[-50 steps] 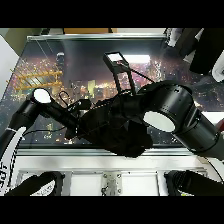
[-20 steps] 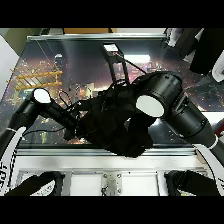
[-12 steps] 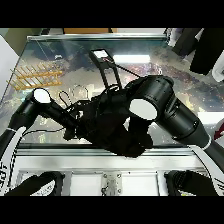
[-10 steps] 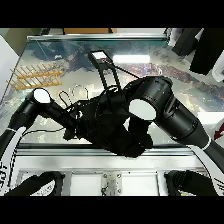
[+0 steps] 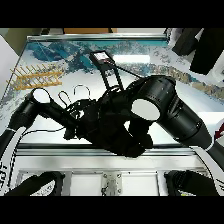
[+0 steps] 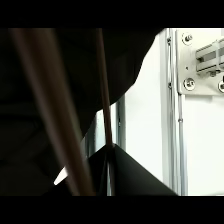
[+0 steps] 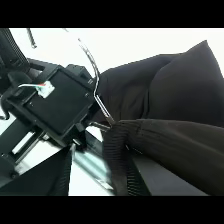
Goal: Fold the clothes and pants, and hang the long-sleeved shirts on hangers.
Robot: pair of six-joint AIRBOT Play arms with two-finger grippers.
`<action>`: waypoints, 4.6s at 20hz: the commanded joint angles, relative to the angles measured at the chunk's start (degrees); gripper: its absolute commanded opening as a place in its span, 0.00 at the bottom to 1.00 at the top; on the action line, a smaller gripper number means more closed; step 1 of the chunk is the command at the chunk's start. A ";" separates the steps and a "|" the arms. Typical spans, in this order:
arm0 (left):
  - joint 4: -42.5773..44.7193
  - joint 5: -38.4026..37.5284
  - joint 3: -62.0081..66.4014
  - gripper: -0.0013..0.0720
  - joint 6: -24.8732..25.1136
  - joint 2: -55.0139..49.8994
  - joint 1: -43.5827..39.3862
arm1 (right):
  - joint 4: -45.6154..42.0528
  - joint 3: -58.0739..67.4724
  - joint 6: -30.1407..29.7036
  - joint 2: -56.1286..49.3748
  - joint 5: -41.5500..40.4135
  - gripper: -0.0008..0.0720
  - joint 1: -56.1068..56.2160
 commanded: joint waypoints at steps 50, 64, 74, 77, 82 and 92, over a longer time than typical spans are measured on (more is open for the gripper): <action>0.09 -0.46 0.02 0.04 0.33 -0.04 -0.02 | 60.24 -14.47 -91.93 -4.15 36.15 0.88 -51.74; 0.07 -0.46 0.02 0.04 0.33 -0.04 -0.02 | 59.87 -14.47 -91.91 -5.29 36.20 0.88 -51.41; 0.07 -0.46 0.04 0.04 0.31 -0.04 0.00 | 60.96 -14.47 -91.93 -5.29 36.13 0.88 -51.41; 0.07 -0.46 0.04 0.04 0.33 -0.02 0.00 | 60.94 -14.47 -91.93 -5.29 36.17 0.82 -51.41; 0.07 -0.48 0.02 0.04 0.31 -0.04 0.00 | 60.87 -14.47 -92.15 -5.29 36.17 0.04 -51.41; 0.13 -0.26 0.04 0.04 0.33 -0.04 0.00 | 64.15 -14.47 -92.13 -5.29 35.12 0.03 -51.43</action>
